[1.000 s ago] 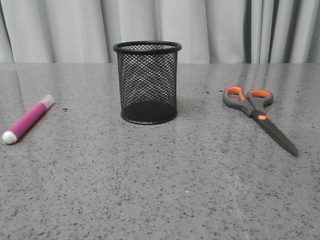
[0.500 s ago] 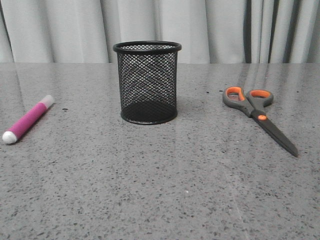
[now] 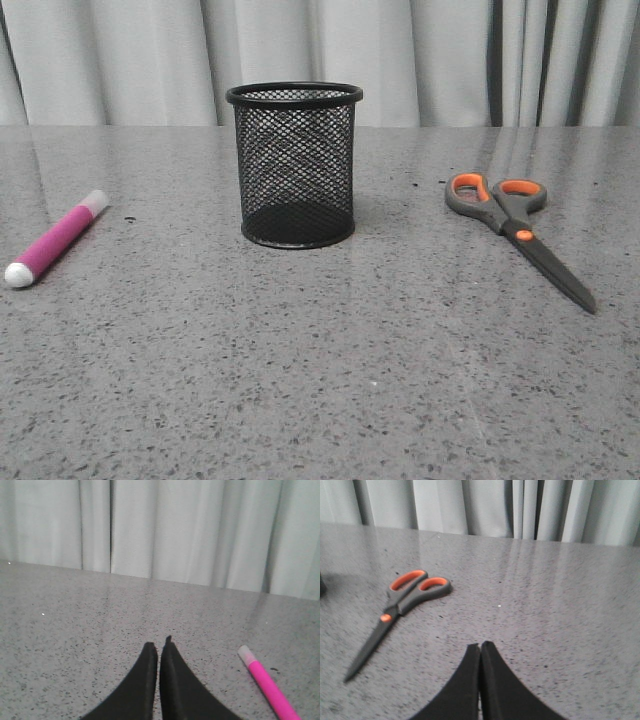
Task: Put pen and scissors into bin
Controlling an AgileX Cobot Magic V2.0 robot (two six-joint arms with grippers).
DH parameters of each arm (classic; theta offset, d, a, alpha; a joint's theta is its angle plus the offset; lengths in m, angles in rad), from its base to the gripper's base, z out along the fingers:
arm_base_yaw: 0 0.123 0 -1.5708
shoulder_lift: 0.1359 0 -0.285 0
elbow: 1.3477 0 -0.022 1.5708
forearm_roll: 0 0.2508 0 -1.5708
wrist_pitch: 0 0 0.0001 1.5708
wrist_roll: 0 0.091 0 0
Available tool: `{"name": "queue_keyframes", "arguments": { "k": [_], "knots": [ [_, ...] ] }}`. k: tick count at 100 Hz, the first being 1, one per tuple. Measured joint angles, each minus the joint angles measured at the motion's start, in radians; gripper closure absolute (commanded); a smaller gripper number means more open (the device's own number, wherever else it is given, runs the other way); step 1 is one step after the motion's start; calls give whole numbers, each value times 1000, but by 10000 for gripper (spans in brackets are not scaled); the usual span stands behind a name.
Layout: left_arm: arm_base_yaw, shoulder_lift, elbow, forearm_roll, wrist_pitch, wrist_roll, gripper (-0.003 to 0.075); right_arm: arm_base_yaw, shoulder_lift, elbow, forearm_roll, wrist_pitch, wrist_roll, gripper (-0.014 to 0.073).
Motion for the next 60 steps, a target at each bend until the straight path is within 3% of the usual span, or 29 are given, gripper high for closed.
{"name": "queue_keyframes", "arguments": {
  "k": [40, 60],
  "knots": [
    [0, 0, 0, -462, -4, 0, 740, 0, 0, 0, 434, -97, 0, 666],
    [0, 0, -16, -552, 32, 0, 740, 0, 0, -16, 497, -26, 0, 649]
  ]
}}
